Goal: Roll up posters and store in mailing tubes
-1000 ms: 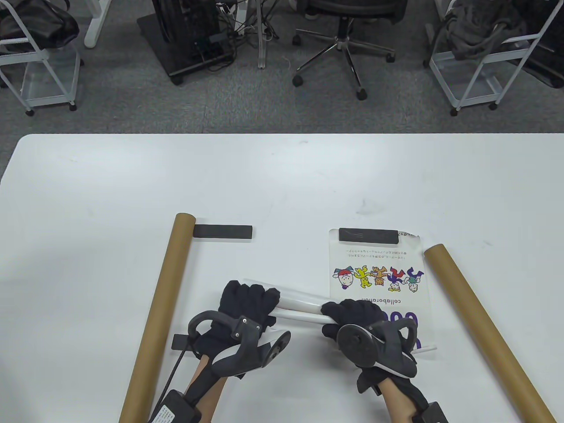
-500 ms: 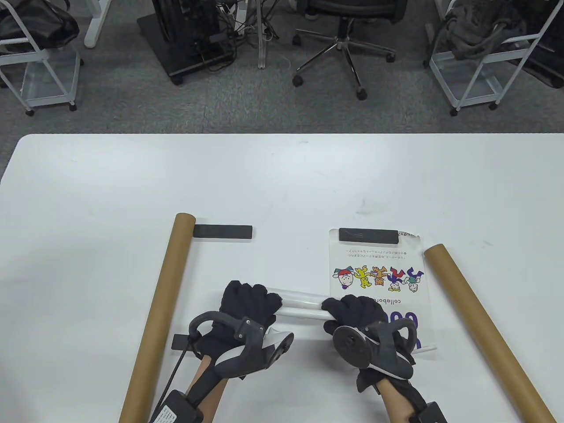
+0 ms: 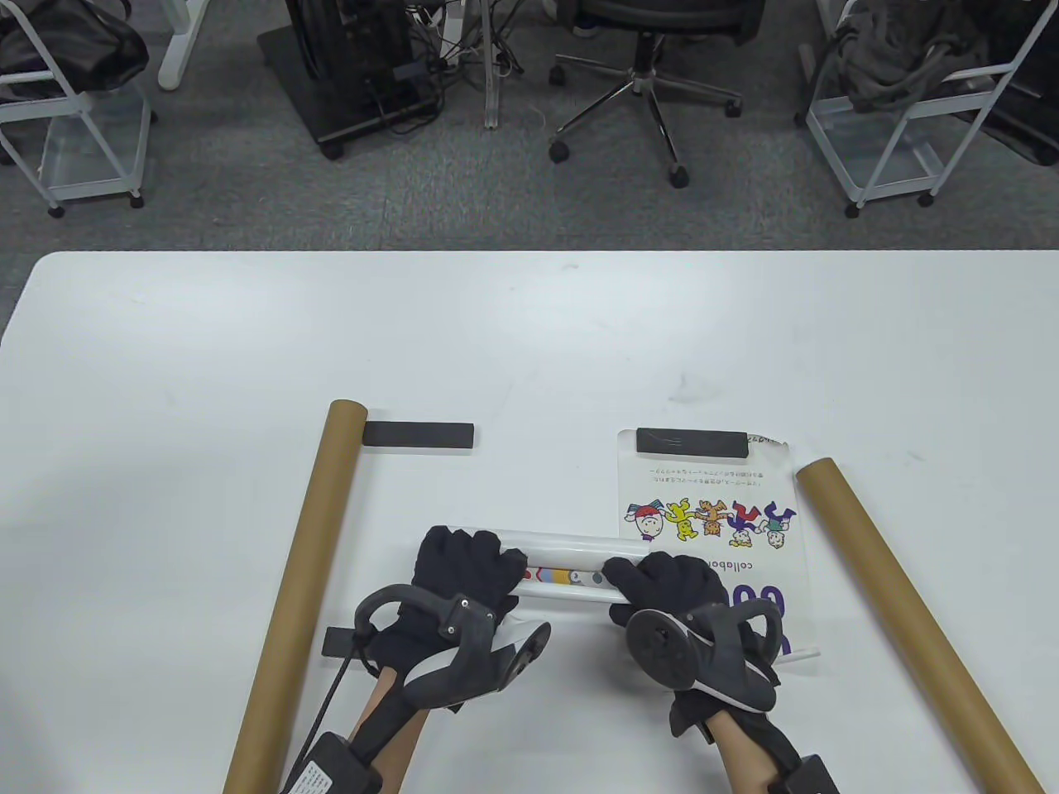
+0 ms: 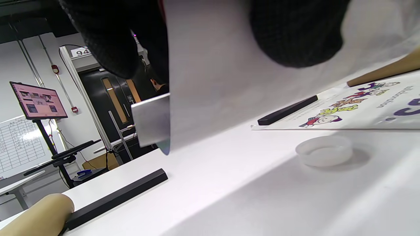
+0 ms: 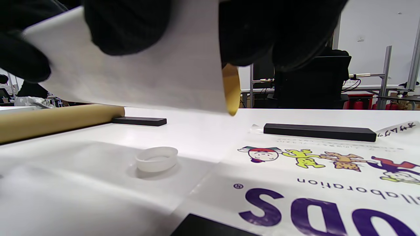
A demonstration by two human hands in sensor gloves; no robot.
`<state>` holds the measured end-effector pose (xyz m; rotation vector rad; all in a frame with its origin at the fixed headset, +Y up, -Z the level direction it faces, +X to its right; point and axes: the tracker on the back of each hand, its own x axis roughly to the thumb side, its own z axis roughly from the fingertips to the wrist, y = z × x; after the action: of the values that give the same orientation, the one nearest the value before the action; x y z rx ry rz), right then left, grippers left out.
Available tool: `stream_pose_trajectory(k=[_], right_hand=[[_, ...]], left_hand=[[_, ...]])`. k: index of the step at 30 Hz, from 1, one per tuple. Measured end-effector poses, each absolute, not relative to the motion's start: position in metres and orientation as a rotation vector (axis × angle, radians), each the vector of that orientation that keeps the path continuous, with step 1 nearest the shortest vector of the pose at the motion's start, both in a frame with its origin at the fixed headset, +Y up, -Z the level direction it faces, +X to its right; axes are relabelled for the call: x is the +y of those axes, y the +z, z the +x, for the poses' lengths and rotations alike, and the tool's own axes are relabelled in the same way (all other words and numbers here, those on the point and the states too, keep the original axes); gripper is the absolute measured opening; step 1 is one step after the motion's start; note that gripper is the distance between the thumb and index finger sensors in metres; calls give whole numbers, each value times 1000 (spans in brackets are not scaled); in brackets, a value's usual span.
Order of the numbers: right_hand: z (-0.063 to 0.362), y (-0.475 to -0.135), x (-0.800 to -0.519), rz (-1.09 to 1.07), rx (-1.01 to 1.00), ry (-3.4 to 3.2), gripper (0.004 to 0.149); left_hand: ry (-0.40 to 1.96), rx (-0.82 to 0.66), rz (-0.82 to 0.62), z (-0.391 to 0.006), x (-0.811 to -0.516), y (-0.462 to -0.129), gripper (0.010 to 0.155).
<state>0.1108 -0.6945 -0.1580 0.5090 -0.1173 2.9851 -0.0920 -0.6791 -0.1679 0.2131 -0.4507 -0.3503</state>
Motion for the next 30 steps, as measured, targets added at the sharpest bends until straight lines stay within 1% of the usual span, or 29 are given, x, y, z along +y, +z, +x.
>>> stream_pose_trajectory(k=[5, 11, 13, 16, 18, 21, 22, 23, 26, 30], right_hand=[[112, -158, -694, 499, -134, 2974, 57], [112, -159, -694, 502, -145, 2983, 57], [113, -158, -693, 496, -155, 2986, 56], [113, -159, -695, 484, -132, 2975, 52], [113, -159, -695, 487, -110, 2942, 52], [114, -159, -695, 488, -69, 2909, 53], [114, -159, -695, 500, -86, 2918, 55], [113, -159, -694, 503, -96, 2936, 55], [112, -159, -694, 502, -127, 2962, 49], [114, -159, -696, 498, -101, 2930, 44]], left_hand=[[-341, -451, 214, -93, -680, -169, 60], [-339, -449, 220, -95, -680, -169, 63], [-333, -449, 220, -95, -680, -170, 61], [-314, -451, 207, -95, -681, -170, 53], [-302, -452, 189, -95, -682, -170, 51], [-287, -441, 196, -96, -681, -171, 50], [-288, -442, 206, -96, -681, -171, 49], [-287, -443, 208, -96, -680, -171, 47], [-290, -449, 210, -96, -680, -170, 42], [-297, -451, 214, -96, -682, -170, 41]])
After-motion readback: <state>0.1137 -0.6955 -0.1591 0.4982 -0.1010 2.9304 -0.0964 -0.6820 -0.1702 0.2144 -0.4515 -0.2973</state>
